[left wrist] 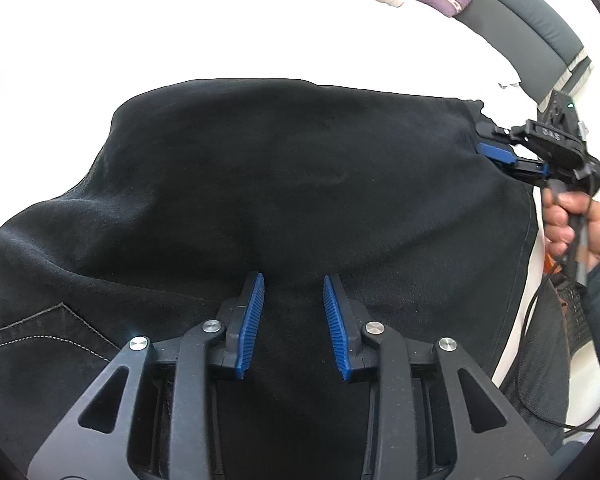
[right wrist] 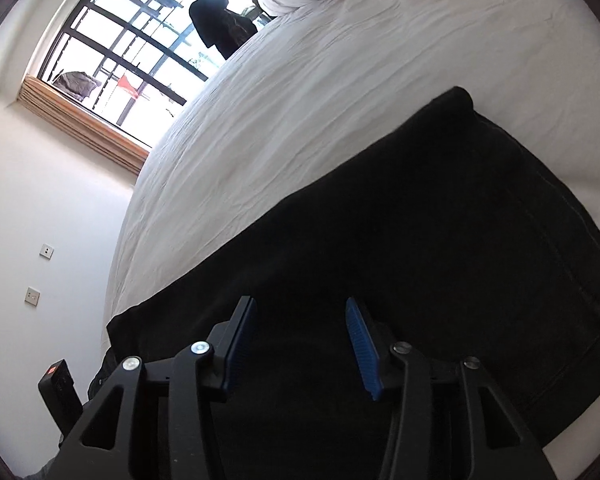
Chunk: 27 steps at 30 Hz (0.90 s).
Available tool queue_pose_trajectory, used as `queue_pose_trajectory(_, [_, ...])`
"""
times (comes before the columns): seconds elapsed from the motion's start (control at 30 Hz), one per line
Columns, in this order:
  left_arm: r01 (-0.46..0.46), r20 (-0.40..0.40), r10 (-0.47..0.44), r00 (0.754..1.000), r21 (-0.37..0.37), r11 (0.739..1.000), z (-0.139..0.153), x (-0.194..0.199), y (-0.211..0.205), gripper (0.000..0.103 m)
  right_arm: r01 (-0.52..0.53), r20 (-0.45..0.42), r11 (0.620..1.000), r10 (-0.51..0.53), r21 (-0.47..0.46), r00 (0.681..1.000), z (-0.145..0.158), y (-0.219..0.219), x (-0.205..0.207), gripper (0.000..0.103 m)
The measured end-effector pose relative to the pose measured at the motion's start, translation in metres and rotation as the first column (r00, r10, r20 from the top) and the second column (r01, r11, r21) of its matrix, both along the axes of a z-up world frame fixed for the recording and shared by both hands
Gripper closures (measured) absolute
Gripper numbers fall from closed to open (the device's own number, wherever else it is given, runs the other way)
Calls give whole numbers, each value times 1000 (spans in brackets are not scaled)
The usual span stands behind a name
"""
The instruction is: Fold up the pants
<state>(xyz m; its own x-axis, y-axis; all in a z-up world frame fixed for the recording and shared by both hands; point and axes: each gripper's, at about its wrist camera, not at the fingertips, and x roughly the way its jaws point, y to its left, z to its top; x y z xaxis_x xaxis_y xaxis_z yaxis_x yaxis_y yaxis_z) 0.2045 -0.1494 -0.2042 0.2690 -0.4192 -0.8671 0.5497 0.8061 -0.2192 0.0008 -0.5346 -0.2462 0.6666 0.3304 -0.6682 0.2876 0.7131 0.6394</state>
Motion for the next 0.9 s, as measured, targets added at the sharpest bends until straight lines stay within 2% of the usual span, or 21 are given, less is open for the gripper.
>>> queue_pose_trajectory(0.07, [-4,-4,4,1000,-9,1000,1,1,3,73,95,19,995,-95,36,995,-4,-20,3,54])
queue_pose_trajectory(0.17, [-9,1,9,1000,-19,1000,3,2,7,73,271,-46,958,-276,-88,960,8,-47,5,53])
queue_pose_trajectory(0.2, [-14,2,14,1000,-27,1000,3,1,9,73,301,-65,947,-309,-112,949,17,-48,6,51])
queue_pose_trajectory(0.23, [-25,-2,25,1000,-39,999,4,0,12,73,287,-45,953,-292,-95,955,26,-44,8,51])
queue_pose_trajectory(0.3, [-54,-11,53,999,-70,996,10,-3,23,73,135,38,990,-134,-29,990,48,-10,19,51])
queue_pose_trajectory(0.33, [-64,-7,64,998,-89,994,15,-6,31,73,26,63,1000,-25,-18,998,57,17,28,51])
queue_pose_trajectory(0.37, [-74,1,74,997,-99,992,17,-9,38,73,-98,80,995,99,-6,992,63,49,39,51])
queue_pose_trajectory(0.43, [-93,5,94,996,-91,992,18,-14,51,73,-330,108,943,325,41,940,65,119,59,51])
queue_pose_trajectory(0.5, [-122,-3,122,993,-92,988,19,-16,67,73,-507,123,860,497,66,859,60,185,78,51])
queue_pose_trajectory(0.6, [-158,-13,157,988,-110,981,19,-15,88,73,-648,77,754,644,107,761,36,261,107,51])
queue_pose_trajectory(0.67, [-171,-13,171,985,-109,979,19,-13,98,73,-669,8,733,674,123,739,14,289,129,51])
queue_pose_trajectory(0.73, [-185,-13,185,983,-117,976,19,-11,106,73,-658,10,746,661,102,751,7,294,149,52])
queue_pose_trajectory(0.77, [-193,-13,193,981,-123,973,19,-10,111,73,-635,19,764,637,115,771,7,288,159,58])
queue_pose_trajectory(0.8, [-199,-15,199,980,-130,971,18,-8,115,73,-596,19,795,598,109,801,8,279,163,65])
queue_pose_trajectory(0.83, [-205,-20,204,979,-137,969,18,-6,118,73,-548,10,833,549,82,836,11,267,171,68])
queue_pose_trajectory(0.9, [-212,-24,211,977,-146,966,15,-7,123,73,-425,-27,905,425,11,905,16,238,182,67])
